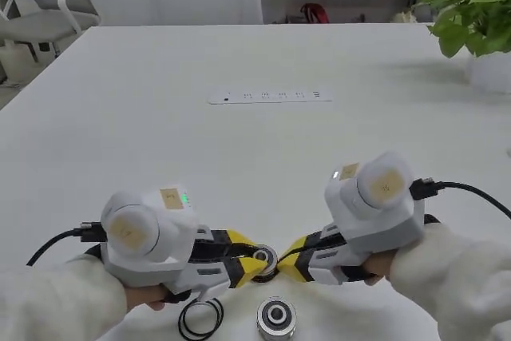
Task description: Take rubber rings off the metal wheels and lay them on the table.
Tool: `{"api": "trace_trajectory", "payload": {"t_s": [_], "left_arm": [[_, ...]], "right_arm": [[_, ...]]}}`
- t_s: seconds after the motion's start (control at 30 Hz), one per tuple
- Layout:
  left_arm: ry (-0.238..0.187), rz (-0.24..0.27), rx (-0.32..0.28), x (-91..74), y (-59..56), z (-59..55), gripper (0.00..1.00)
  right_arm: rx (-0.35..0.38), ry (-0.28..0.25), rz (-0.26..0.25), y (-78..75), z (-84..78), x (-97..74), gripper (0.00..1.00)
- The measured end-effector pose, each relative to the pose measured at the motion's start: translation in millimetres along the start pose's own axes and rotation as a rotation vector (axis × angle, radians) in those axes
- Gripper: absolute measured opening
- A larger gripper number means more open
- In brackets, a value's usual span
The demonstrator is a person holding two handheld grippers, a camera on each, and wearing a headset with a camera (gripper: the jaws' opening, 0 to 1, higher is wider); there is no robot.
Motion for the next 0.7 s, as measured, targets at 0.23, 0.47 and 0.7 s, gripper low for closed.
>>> {"api": "trace_trajectory", "payload": {"t_s": [0.23,0.47,0.7], "left_arm": [[-0.006,0.001,-0.004,-0.1,0.5,-0.2,0.14],[-0.005,0.004,-0.002,0.1,0.6,0.0,0.14],[-0.006,0.006,0.001,0.4,0.3,0.0,0.14]], "right_arm": [[0.093,-0.022,0.017,-3.6,1.1,-2.8,0.00],[0.201,-0.040,0.048,-6.2,0.5,-3.4,0.00],[0.387,-0.095,0.108,-8.8,2.0,-6.7,0.00]]}}
Point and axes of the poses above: the centre of the closed fingertips' face, and the gripper's own axes: x roughly forward along the fingers, y roughly to its left, z roughly out of its top, the point moved 5 cm from there along -x, roughly backward along the fingers, and after that the axes turned 10 degrees about y, right-handed, at the moved point
